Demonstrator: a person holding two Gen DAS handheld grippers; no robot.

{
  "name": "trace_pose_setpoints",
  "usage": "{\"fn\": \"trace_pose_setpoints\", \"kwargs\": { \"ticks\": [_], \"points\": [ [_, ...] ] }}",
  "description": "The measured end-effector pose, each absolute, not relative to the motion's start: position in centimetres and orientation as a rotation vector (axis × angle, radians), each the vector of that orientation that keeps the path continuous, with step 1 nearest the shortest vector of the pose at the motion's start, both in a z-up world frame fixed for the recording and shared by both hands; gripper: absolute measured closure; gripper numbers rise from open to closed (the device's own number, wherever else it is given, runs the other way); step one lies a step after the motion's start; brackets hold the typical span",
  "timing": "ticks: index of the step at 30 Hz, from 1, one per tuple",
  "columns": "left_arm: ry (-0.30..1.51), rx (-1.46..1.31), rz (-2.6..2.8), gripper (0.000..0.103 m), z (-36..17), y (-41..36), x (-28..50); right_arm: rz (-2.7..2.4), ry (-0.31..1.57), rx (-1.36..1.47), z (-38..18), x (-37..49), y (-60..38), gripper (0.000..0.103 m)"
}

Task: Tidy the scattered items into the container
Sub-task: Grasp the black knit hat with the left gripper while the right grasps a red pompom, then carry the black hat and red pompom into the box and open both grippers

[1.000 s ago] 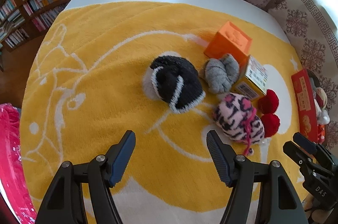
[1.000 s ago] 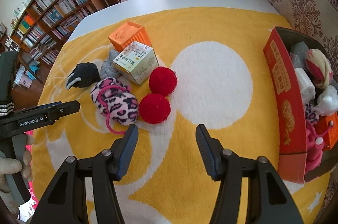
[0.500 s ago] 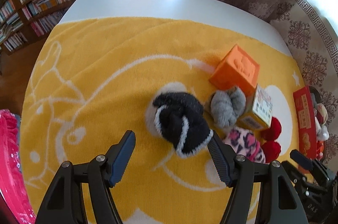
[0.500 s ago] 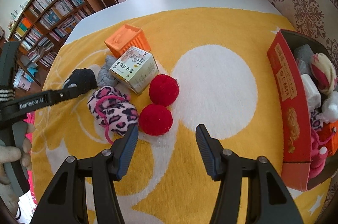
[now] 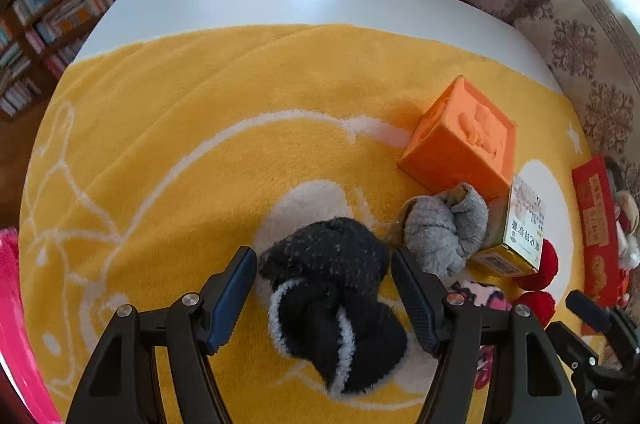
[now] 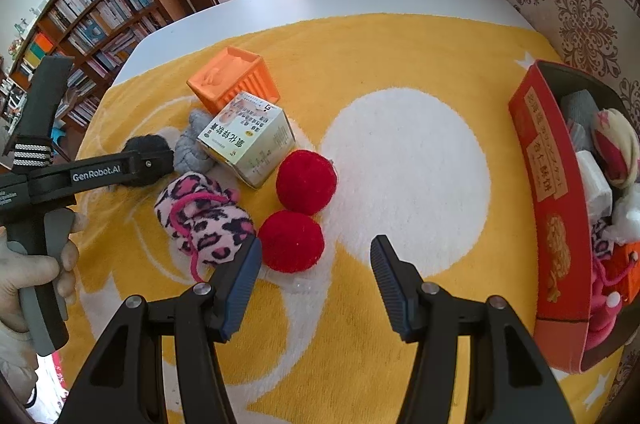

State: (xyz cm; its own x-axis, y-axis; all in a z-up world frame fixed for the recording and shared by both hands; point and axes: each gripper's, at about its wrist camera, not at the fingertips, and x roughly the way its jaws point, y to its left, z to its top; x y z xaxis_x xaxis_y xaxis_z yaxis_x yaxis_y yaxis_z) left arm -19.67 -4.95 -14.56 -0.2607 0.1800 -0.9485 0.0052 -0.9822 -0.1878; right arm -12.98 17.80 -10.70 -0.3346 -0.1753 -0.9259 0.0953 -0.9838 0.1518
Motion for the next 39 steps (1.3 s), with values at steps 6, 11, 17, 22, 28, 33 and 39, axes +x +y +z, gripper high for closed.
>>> {"fn": "trace_pose_setpoints", "kwargs": {
  "ticks": [6, 11, 17, 22, 28, 33, 39],
  "points": [
    [-0.244, -1.829, 2.406, 0.048, -14.4, -5.7, -19.3, -2.418, -0.067, 1.727, -11.7, -13.7, 17.1, 0.042],
    [-0.273, -1.833, 2.401, 0.053, -13.9, -6.4, -18.4, -2.399, -0.035, 1.728, -12.4, -14.3, 16.6, 0.042],
    [-0.312, -1.839, 2.41, 0.053, -13.0, -7.4, -16.8, -2.34, -0.029, 1.722, -13.0, -15.1, 16.0, 0.057],
    [-0.33, -1.838, 2.421, 0.053, -12.1, -7.8, -15.9, -2.31, -0.012, 1.703, -12.5, -14.7, 15.6, 0.067],
    [-0.34, -1.823, 2.438, 0.053, -11.0, -5.1, -14.7, -2.308, -0.066, 1.648, -10.7, -13.2, 16.7, 0.067],
    [-0.327, -1.801, 2.442, 0.053, -10.1, -2.4, -13.8, -2.336, -0.102, 1.606, -8.9, -11.6, 19.2, 0.067],
    [-0.294, -1.745, 2.43, 0.053, -8.1, 1.1, -13.1, -2.383, -0.137, 1.573, -7.0, -9.2, 22.7, 0.067]
  ]
}}
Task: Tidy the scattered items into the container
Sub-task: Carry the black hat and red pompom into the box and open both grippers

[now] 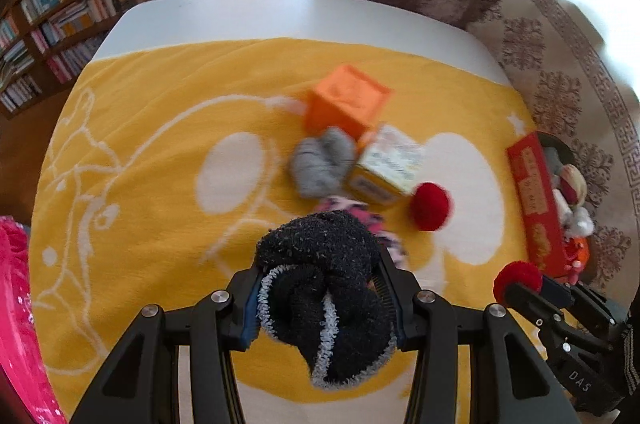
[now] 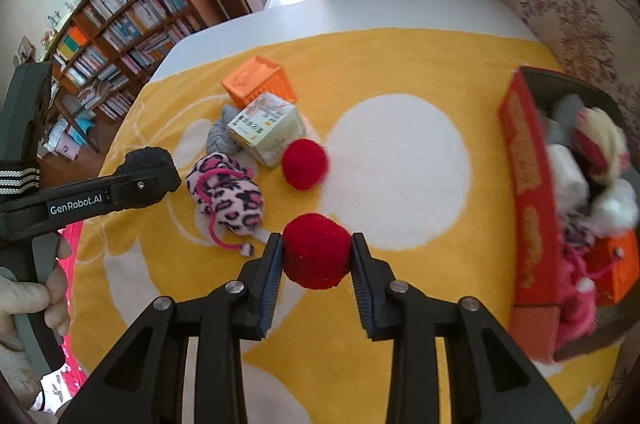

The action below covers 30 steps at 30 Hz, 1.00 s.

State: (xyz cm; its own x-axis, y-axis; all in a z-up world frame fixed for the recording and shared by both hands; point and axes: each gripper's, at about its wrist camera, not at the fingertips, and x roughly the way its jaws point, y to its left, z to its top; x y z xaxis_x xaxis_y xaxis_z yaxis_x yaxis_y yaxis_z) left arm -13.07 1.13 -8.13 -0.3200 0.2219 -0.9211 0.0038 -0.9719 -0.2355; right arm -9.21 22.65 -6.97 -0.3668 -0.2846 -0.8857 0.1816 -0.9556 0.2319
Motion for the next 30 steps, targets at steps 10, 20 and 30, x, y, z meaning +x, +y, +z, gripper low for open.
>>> {"fn": "trace_pose_setpoints", "kwargs": {
  "ticks": [10, 20, 30],
  "points": [
    [-0.208, -1.632, 2.365, 0.053, -5.7, 10.0, -12.7, -2.55, -0.256, 1.552, -4.6, -5.2, 31.6, 0.067],
    [-0.125, -1.547, 2.252, 0.053, -4.6, 18.8, -12.7, -2.684, -0.368, 1.578, -3.9, -3.4, 39.9, 0.067],
    [-0.067, -1.525, 2.179, 0.053, -4.4, 24.8, -11.9, -2.721, -0.303, 1.664, -5.1, -3.7, 44.7, 0.067]
  ]
}}
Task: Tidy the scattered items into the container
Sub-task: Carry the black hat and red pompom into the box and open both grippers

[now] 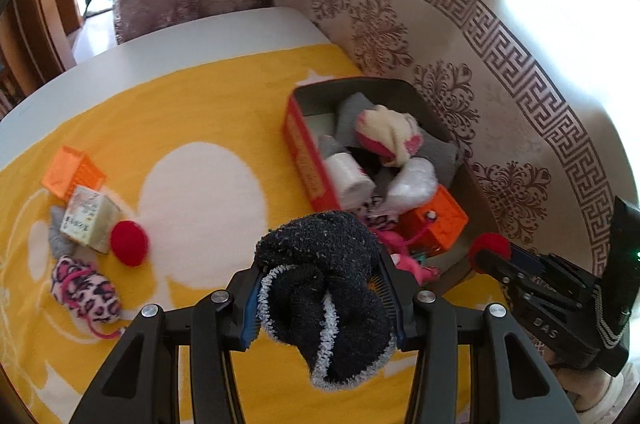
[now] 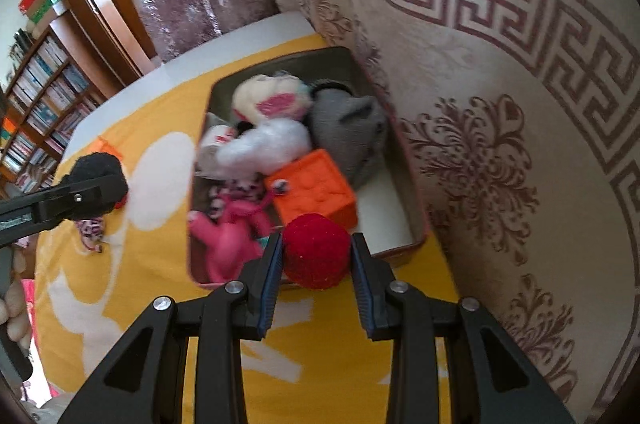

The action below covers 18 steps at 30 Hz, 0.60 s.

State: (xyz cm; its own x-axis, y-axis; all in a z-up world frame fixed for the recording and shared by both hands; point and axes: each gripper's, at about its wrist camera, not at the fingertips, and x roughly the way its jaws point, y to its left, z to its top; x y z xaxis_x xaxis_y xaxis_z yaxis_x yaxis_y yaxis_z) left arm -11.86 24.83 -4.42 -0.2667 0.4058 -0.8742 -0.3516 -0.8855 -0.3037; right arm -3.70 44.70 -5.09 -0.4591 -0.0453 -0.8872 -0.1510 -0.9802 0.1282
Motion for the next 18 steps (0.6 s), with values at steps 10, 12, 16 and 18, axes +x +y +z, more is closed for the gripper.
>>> {"fn": "trace_pose_setpoints", "kwargs": {
  "ticks": [10, 12, 16, 18],
  "points": [
    [-0.089, -1.545, 2.186, 0.053, -5.0, 25.2, -12.0, 2.607, 0.226, -1.692, -7.7, -6.2, 44.8, 0.067],
    [-0.098, -1.554, 2.196, 0.053, -5.0, 24.8, -12.2, 2.616, 0.246, -1.699, -8.1, -6.5, 44.9, 0.067],
    [-0.118, -1.573, 2.216, 0.053, -5.1, 24.0, -12.6, 2.628, 0.241, -1.712, -8.5, -7.8, 44.6, 0.067],
    [-0.124, -1.579, 2.222, 0.053, -5.1, 23.6, -12.8, 2.641, 0.234, -1.703, -8.5, -8.6, 44.3, 0.067]
  ]
}}
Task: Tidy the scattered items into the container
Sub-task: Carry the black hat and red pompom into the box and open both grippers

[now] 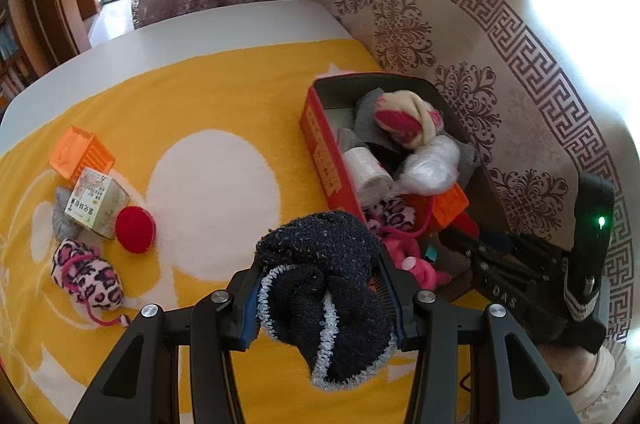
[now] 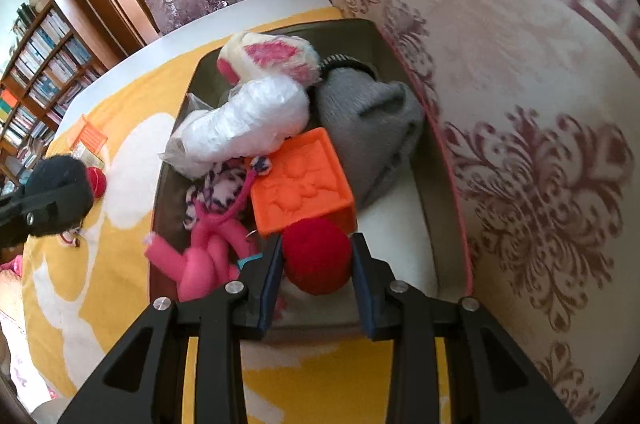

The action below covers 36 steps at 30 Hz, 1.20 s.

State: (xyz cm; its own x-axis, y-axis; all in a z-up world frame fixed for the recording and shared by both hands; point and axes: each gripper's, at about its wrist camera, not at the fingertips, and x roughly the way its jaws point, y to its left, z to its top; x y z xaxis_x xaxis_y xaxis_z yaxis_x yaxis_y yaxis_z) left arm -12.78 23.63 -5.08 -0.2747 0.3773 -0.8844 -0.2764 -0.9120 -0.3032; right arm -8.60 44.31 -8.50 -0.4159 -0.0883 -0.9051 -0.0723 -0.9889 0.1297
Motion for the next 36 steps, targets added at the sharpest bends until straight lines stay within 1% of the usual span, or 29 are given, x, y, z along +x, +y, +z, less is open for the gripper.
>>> {"fn": "trace_pose_setpoints", "kwargs": {
  "ticks": [6, 11, 16, 21, 24, 27, 30, 31, 36],
  "points": [
    [-0.118, -1.589, 2.223, 0.053, -5.1, 24.0, -12.9, -2.633, -0.217, 1.666, -8.7, -11.0, 44.3, 0.067],
    [-0.092, -1.584, 2.191, 0.053, -5.2, 25.8, -12.8, -2.622, -0.22, 1.676, -9.1, -11.2, 44.4, 0.067],
    [-0.06, -1.566, 2.145, 0.053, -5.4, 27.7, -12.9, -2.618, -0.286, 1.682, -8.4, -9.8, 45.6, 0.061],
    [-0.035, -1.551, 2.093, 0.053, -5.7, 29.7, -13.2, -2.69, -0.261, 1.627, -6.5, -7.7, 46.1, 0.044],
    [-0.016, -1.538, 2.058, 0.053, -5.7, 31.0, -13.1, -2.753, -0.211, 1.587, -5.2, -6.0, 46.2, 0.043],
    [-0.005, -1.534, 2.017, 0.053, -5.9, 32.4, -12.8, -2.812, -0.215, 1.554, -4.2, -4.6, 46.8, 0.043],
    [-0.017, -1.576, 1.967, 0.05, -6.4, 33.6, -12.8, -2.843, -0.241, 1.53, -3.6, -3.8, 47.5, 0.043],
    [-0.02, -1.597, 1.957, 0.044, -6.6, 33.7, -12.9, -2.849, -0.24, 1.529, -3.5, -3.8, 47.6, 0.043],
    [-0.018, -1.613, 1.975, 0.041, -6.5, 33.6, -13.0, -2.854, -0.264, 1.555, -4.0, -3.6, 48.1, 0.043]
  ]
}}
